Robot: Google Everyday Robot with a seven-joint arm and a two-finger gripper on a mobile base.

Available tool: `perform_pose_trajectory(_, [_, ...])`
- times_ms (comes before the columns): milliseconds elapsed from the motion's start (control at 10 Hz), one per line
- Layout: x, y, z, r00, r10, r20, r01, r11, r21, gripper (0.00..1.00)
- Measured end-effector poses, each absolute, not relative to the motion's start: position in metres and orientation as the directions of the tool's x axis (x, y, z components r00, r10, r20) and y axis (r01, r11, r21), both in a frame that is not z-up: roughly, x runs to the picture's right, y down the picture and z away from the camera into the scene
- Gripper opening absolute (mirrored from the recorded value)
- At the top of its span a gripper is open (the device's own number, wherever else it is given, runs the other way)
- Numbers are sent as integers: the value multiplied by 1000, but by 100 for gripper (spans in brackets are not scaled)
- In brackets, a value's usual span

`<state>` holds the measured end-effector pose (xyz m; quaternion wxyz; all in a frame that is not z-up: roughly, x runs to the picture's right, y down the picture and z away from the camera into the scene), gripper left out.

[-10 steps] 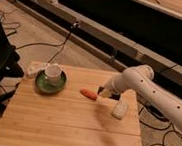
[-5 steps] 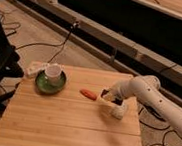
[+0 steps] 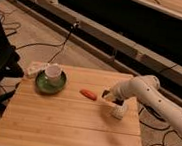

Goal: Place the eraser on the white sponge

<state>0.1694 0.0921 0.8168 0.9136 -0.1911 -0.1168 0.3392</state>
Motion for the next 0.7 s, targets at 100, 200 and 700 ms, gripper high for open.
perform_pose_trajectory(100, [192, 95, 822, 730, 682, 41, -614, 681, -400, 10])
perform_pose_trajectory(200, [211, 98, 826, 715, 699, 5, -647, 665, -373, 21])
perform_pose_trajectory(700, [228, 117, 838, 657, 752, -61, -718, 598, -357, 68])
